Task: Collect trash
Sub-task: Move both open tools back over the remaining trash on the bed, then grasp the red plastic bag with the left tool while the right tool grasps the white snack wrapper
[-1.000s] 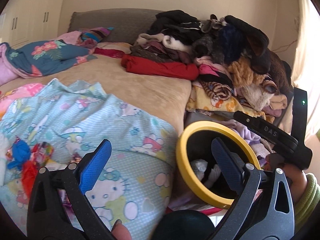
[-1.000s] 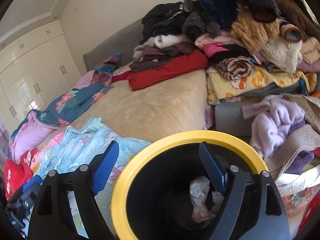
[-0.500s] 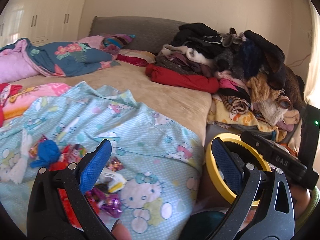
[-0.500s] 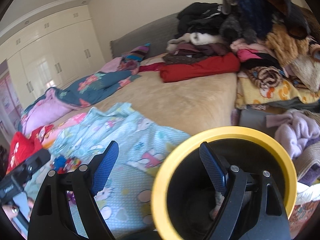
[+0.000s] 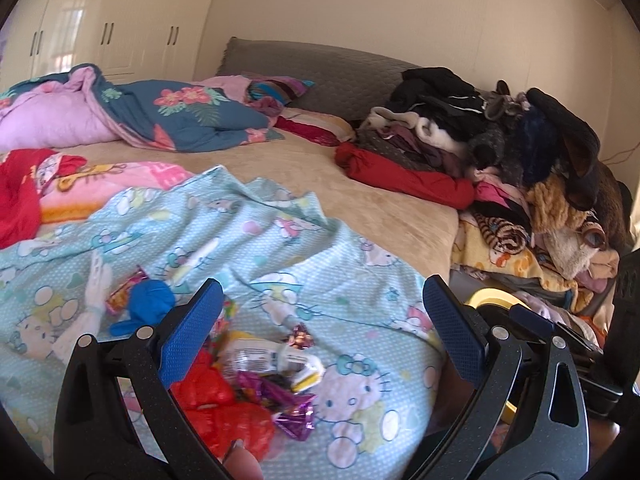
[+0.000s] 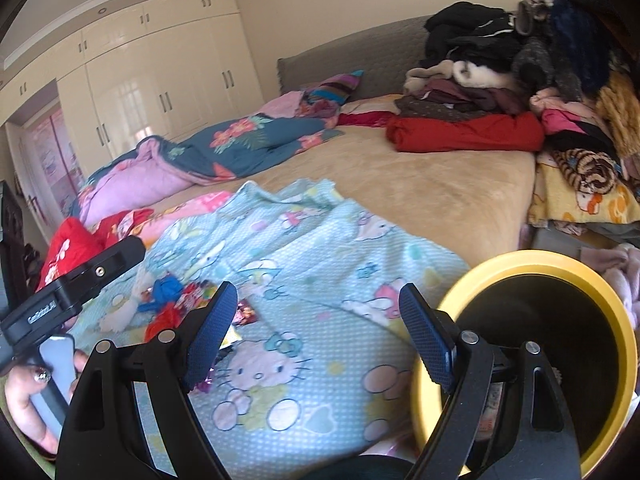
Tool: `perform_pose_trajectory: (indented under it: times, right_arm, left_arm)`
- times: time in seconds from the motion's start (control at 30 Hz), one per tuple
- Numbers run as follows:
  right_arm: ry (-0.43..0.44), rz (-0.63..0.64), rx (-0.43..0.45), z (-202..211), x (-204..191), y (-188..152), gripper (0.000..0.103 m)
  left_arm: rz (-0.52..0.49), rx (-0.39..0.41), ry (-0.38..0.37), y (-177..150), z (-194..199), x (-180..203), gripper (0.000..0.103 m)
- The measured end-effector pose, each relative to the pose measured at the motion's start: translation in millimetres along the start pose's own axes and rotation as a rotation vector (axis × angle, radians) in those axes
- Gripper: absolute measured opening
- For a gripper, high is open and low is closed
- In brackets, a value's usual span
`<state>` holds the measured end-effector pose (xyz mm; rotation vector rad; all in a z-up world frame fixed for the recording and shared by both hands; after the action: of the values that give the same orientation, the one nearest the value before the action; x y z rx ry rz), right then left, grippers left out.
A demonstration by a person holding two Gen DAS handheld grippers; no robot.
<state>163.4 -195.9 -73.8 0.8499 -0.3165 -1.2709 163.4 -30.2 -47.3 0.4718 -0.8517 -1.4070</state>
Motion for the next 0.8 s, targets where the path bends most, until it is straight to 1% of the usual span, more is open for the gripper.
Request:
perform_pose_trajectory:
  times: [0.17, 0.27, 0.57, 0.7, 0.8]
  right_arm:
    - [0.027, 0.043, -0.02, -8.9, -19.3, 1.6, 0.081]
    - [0.039, 0.074, -0.036, -16.2, -32.7, 0.2, 0.081]
    - [0.084, 0.144, -0.12, -47.4, -64.7, -8.0, 0.08]
    - [0.101, 0.178, -0.166, -62.6, -74.9, -14.6, 0.08]
    - [0.099, 0.204, -0.203, -76.2, -79.9, -17.6, 0.08]
  left_arm:
    - [0.023, 0.002, 0.03, -2.5, 2.8, -22.2, 0.092]
    - [0.054, -0.004, 0.049, -5.6, 4.1, -39.5, 0.092]
    - [0.128, -0.022, 0.101, -15.6, 8.4, -85.0, 0.092]
    - [0.161, -0.046, 0.099, -22.2, 9.1, -101.1, 0.092]
    - [0.18, -0.069, 0.095, -28.8, 9.6, -110.3, 0.092]
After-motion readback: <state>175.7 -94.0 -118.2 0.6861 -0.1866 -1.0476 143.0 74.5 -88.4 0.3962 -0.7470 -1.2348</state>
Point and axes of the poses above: each gripper's, at about its wrist camera, not at the fingertips, and z roughly against the way its jaws point, x to its right, y to its top, the point moved 7 cm from there along -z, roughly the way its jaws point, and after that the axes turned 12 degrees about -x, right-handed, at the moved point
